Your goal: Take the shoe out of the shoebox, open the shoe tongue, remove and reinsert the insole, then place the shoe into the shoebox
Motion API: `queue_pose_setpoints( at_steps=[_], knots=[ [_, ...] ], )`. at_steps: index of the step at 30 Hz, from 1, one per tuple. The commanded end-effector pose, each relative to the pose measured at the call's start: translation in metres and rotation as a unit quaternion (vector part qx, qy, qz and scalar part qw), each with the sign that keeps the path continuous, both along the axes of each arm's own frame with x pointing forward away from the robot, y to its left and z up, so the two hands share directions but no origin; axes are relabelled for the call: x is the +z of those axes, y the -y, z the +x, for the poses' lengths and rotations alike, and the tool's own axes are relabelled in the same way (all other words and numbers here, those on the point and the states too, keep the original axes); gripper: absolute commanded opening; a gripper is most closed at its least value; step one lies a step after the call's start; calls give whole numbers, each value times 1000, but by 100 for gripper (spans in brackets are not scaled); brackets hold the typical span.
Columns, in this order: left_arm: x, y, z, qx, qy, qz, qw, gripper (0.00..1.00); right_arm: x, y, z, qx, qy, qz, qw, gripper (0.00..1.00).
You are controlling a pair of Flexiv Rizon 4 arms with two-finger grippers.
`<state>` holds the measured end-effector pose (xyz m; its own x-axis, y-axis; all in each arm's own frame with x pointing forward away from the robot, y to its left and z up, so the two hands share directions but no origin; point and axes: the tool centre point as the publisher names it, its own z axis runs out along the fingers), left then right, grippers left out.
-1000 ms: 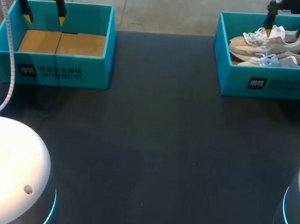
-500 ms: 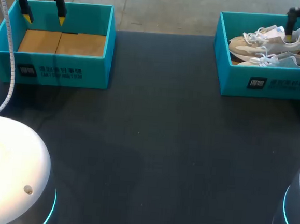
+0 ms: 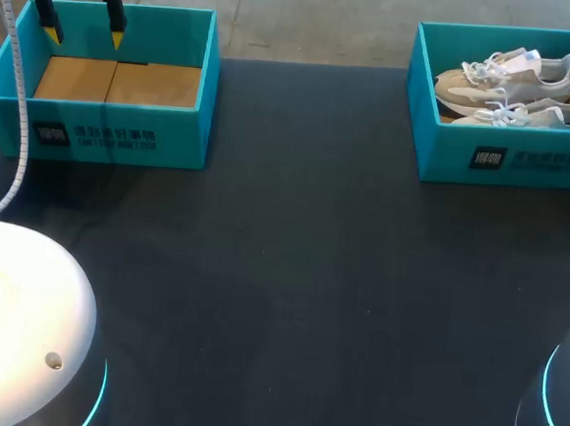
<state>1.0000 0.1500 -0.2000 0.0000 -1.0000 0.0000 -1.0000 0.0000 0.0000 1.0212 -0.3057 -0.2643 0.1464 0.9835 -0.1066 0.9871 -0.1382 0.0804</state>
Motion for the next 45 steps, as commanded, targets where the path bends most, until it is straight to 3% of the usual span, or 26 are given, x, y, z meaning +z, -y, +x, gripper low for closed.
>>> queue_pose_setpoints(
  at_steps=[1,4,5,7,23,26,45],
  knots=[
    [0,0,0,0,0,0,1000,100,-15,5,12,1,-7,6,1000,93],
    [0,0,0,0,0,0,1000,100,-24,7,16,1,-16,6,1000,79],
    [0,0,0,0,0,0,1000,100,-27,8,18,1,-19,7,1000,62],
    [0,0,0,0,0,0,1000,100,-30,8,20,0,-20,8,1000,49],
    [0,0,0,0,0,0,1000,100,-53,26,41,-11,-23,5,1000,48],
    [0,0,0,0,0,0,1000,100,-57,25,44,-4,-21,-20,1000,48],
    [0,0,0,0,0,0,1000,100,-85,38,44,-14,-24,-29,999,48]
  ],
)
